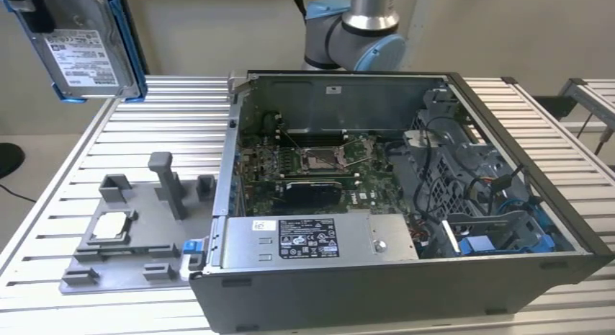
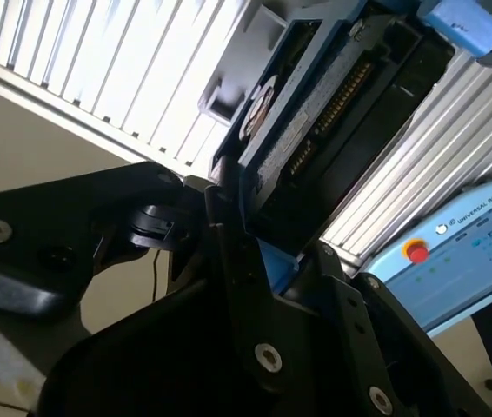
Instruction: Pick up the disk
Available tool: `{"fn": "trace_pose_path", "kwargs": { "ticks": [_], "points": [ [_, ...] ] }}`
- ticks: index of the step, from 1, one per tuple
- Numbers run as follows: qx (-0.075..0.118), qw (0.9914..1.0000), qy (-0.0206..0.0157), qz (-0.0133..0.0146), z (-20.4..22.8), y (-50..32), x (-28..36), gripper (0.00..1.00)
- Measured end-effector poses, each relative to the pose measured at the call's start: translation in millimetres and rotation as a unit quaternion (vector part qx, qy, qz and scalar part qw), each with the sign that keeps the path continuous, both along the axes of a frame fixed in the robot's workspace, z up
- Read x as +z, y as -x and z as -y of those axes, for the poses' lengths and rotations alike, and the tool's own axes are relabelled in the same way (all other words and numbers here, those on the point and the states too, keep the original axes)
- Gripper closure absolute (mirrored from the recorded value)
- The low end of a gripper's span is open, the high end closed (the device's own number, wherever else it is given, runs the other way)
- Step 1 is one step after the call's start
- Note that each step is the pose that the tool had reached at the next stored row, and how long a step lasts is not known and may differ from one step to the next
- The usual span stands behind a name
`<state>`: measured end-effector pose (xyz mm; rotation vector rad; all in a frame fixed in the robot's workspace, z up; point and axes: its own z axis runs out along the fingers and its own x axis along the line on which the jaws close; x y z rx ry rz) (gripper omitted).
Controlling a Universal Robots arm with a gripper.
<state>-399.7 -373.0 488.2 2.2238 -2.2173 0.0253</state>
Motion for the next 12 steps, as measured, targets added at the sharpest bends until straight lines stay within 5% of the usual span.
{"fn": "trace_pose_path", "kwargs": {
  "ticks": [12],
  "points": [
    [0.000,1.00000,0.0000,-0.0016,0.0,-50.2,-0.1,1.00]
  ]
}}
